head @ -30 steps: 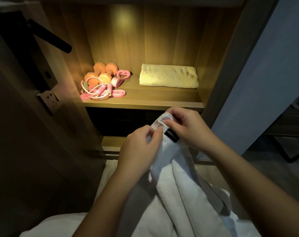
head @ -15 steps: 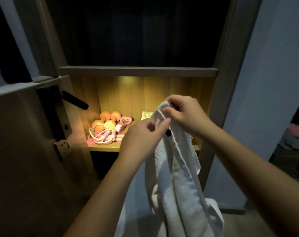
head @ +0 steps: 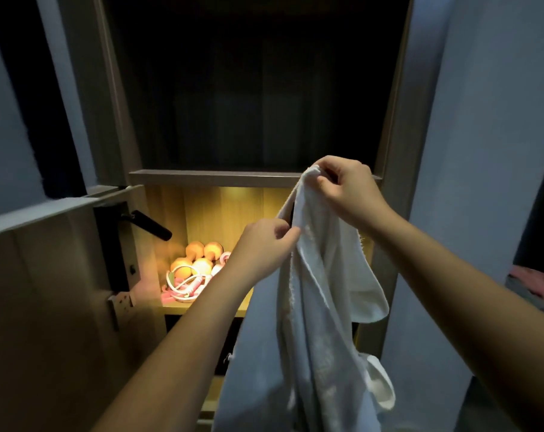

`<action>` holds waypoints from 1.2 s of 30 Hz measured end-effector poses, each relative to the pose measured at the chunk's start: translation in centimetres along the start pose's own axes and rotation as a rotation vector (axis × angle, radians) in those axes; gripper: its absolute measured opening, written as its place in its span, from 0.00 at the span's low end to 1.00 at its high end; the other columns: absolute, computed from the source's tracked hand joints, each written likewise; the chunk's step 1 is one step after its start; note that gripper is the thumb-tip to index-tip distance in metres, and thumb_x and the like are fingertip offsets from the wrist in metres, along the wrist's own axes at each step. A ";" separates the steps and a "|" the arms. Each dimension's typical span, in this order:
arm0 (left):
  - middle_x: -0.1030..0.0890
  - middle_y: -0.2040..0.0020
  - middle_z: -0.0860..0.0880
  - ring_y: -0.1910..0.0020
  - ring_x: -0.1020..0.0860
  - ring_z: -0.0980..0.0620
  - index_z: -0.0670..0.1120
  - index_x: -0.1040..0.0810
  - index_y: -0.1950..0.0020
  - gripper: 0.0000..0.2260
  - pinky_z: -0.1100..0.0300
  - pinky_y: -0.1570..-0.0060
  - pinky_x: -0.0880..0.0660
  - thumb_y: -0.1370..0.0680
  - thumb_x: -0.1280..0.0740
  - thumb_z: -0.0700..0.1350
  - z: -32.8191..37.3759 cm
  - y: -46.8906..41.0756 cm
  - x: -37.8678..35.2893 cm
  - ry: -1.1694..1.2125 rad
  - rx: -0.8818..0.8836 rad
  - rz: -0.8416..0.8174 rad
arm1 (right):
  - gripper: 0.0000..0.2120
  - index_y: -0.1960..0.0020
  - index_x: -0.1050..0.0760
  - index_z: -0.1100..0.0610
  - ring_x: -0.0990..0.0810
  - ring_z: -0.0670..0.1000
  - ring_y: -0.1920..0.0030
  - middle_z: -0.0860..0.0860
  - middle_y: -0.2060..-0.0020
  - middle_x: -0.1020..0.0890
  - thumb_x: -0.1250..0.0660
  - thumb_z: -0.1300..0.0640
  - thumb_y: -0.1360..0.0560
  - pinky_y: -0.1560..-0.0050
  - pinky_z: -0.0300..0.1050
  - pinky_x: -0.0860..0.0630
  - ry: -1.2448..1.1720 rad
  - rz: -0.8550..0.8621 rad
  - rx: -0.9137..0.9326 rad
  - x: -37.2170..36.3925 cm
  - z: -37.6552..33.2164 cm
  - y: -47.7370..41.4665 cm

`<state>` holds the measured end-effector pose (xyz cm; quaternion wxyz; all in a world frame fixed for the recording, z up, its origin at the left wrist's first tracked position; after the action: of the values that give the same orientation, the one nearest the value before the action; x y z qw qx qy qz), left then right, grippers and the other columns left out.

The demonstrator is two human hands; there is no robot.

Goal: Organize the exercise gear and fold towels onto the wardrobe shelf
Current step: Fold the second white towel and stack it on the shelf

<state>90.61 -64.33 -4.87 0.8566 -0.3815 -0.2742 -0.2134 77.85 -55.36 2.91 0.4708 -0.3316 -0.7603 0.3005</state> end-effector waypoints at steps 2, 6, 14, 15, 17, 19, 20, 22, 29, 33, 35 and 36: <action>0.23 0.66 0.46 0.64 0.26 0.51 0.43 0.21 0.63 0.15 0.60 0.69 0.36 0.21 0.37 0.50 -0.9 -0.2 -0.5 -0.057 -0.042 -0.059 | 0.08 0.45 0.20 0.57 0.22 0.46 0.53 0.50 0.54 0.20 0.36 0.58 0.20 0.59 0.30 0.30 -0.021 0.042 -0.019 0.9 0.3 -0.9; 0.26 0.71 0.57 0.69 0.28 0.59 0.51 0.26 0.67 0.20 0.68 0.73 0.38 0.24 0.40 0.64 -1.3 -0.2 -1.5 0.078 0.000 -0.034 | 0.06 0.48 0.19 0.56 0.22 0.47 0.54 0.50 0.56 0.18 0.35 0.58 0.21 0.61 0.32 0.31 -0.033 0.070 -0.034 1.5 1.0 -2.3; 0.25 0.57 0.51 0.57 0.24 0.50 0.48 0.29 0.52 0.24 0.54 0.60 0.26 0.26 0.42 0.69 1.8 -2.8 -3.8 -0.221 0.203 -0.121 | 0.06 0.48 0.21 0.56 0.26 0.42 0.59 0.49 0.57 0.22 0.37 0.59 0.20 0.67 0.23 0.36 0.015 0.118 -0.078 0.2 2.5 -4.6; 0.24 0.55 0.49 0.55 0.23 0.47 0.47 0.29 0.51 0.22 0.53 0.55 0.25 0.24 0.42 0.66 2.1 -3.4 -4.1 -0.221 0.245 -0.136 | 0.06 0.48 0.22 0.57 0.26 0.44 0.57 0.49 0.56 0.22 0.37 0.59 0.20 0.67 0.24 0.36 0.025 0.118 -0.085 -0.2 2.7 -4.9; 0.25 0.54 0.48 0.55 0.24 0.46 0.46 0.30 0.51 0.15 0.54 0.56 0.27 0.23 0.41 0.57 2.3 -4.5 -4.4 -0.215 0.296 -0.141 | 0.07 0.46 0.21 0.58 0.25 0.46 0.54 0.49 0.55 0.22 0.38 0.59 0.19 0.64 0.27 0.35 0.021 0.127 -0.104 -0.5 3.0 -5.6; 0.27 0.57 0.48 0.57 0.26 0.45 0.46 0.30 0.52 0.08 0.57 0.61 0.31 0.22 0.41 0.50 1.9 -5.6 -4.1 -0.238 0.288 -0.085 | 0.08 0.47 0.21 0.58 0.24 0.47 0.54 0.50 0.55 0.21 0.38 0.57 0.19 0.63 0.31 0.32 -0.007 0.152 -0.122 -0.2 3.5 -6.1; 0.27 0.59 0.48 0.59 0.26 0.45 0.45 0.29 0.54 0.07 0.58 0.64 0.33 0.23 0.41 0.48 1.4 -6.0 -3.9 -0.240 0.269 -0.050 | 0.08 0.47 0.21 0.58 0.24 0.47 0.55 0.50 0.55 0.21 0.38 0.57 0.19 0.64 0.32 0.31 -0.020 0.169 -0.125 0.1 3.7 -6.4; 0.27 0.63 0.48 0.61 0.25 0.45 0.45 0.28 0.59 0.09 0.59 0.68 0.34 0.23 0.41 0.48 0.2 -6.5 -3.9 -0.213 0.216 -0.019 | 0.07 0.49 0.21 0.57 0.24 0.45 0.57 0.50 0.57 0.21 0.37 0.56 0.19 0.65 0.33 0.31 -0.056 0.208 -0.126 1.0 4.0 -7.0; 0.30 0.69 0.49 0.68 0.29 0.49 0.48 0.33 0.68 0.12 0.59 0.73 0.39 0.26 0.36 0.46 -4.2 -5.9 -5.6 -0.259 0.213 -0.106 | 0.08 0.46 0.21 0.57 0.21 0.49 0.53 0.52 0.54 0.19 0.35 0.55 0.20 0.53 0.41 0.22 -0.173 0.260 -0.190 3.0 5.5 -8.7; 0.25 0.68 0.49 0.64 0.25 0.45 0.45 0.24 0.65 0.09 0.59 0.70 0.36 0.24 0.35 0.44 -7.3 -5.3 -5.5 -0.221 0.235 -0.046 | 0.04 0.53 0.22 0.53 0.23 0.45 0.58 0.47 0.61 0.21 0.34 0.54 0.21 0.63 0.30 0.29 -0.123 0.323 -0.238 4.5 8.2 -8.4; 0.20 0.64 0.47 0.64 0.24 0.46 0.45 0.16 0.56 0.08 0.60 0.68 0.34 0.22 0.34 0.46 -8.4 -5.7 -4.3 -0.170 0.228 0.055 | 0.06 0.58 0.25 0.51 0.24 0.45 0.60 0.44 0.64 0.23 0.34 0.54 0.21 0.65 0.30 0.32 -0.107 0.350 -0.284 5.3 9.8 -8.0; 0.20 0.64 0.48 0.65 0.25 0.48 0.45 0.15 0.54 0.08 0.60 0.69 0.35 0.22 0.32 0.47 -8.7 -6.1 -3.5 -0.145 0.210 0.107 | 0.08 0.59 0.26 0.50 0.24 0.46 0.59 0.44 0.64 0.23 0.34 0.54 0.22 0.64 0.33 0.32 -0.102 0.358 -0.309 5.7 10.6 -7.8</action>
<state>87.09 -74.23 -8.70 0.8799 -0.3182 -0.3355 -0.1094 64.55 -57.09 7.82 0.3147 -0.5137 -0.7490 0.2757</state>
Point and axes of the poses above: each hand's wrist, its own y-axis away from the middle knuckle, its own x-axis out of the back of the hand, z = x × y, the point moved 2 cm from there along -y, towards the middle knuckle
